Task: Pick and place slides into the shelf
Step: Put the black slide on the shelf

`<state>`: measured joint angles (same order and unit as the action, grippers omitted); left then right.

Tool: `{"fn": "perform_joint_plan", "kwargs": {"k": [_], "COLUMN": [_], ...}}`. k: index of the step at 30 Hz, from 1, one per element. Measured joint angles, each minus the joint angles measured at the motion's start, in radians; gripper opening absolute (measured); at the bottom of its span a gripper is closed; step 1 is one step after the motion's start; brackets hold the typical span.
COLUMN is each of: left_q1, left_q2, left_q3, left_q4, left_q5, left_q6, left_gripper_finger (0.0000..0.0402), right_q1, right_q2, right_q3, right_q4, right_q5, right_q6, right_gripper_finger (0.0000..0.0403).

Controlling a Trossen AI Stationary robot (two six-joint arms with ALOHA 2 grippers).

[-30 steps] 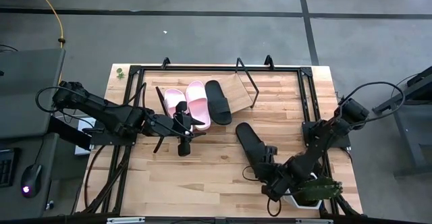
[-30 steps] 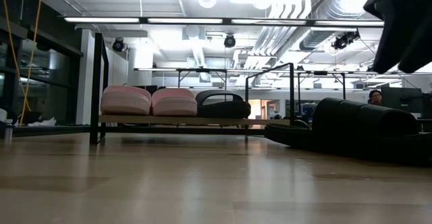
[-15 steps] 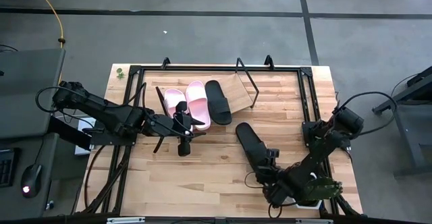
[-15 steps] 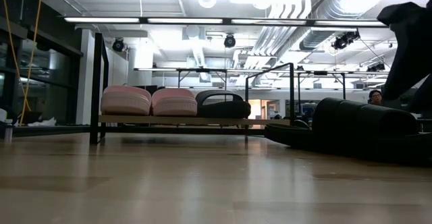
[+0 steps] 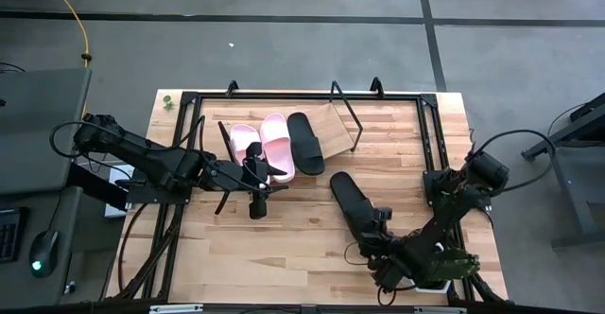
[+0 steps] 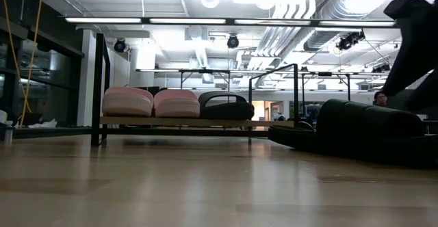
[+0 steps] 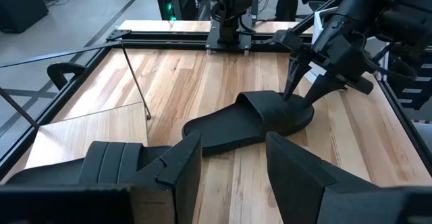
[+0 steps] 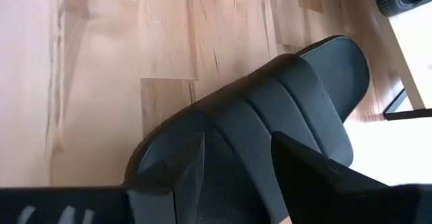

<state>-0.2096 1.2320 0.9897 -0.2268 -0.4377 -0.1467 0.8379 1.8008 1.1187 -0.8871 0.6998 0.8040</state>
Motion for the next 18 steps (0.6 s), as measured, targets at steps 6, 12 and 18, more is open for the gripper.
{"fn": "perform_joint_plan", "kwargs": {"k": [6,12,18], "left_q1": [0.0,0.0,0.0], "left_q2": [0.0,0.0,0.0], "left_q3": [0.0,0.0,0.0], "left_q4": [0.0,0.0,0.0], "left_q5": [0.0,0.0,0.0], "left_q6": [0.0,-0.001,-0.001], "left_gripper_finger": [0.015,0.015,0.015], "right_q1": [0.022,0.021,0.021], "right_q2": [0.031,0.069,0.085], "right_q3": [0.0,0.0,0.0], "right_q4": [-0.018,-0.063,-0.066], "right_q5": [0.015,0.033,0.068], "right_q6": [0.009,0.054,0.056], "right_gripper_finger": [0.0163,0.0163,0.0163]}}
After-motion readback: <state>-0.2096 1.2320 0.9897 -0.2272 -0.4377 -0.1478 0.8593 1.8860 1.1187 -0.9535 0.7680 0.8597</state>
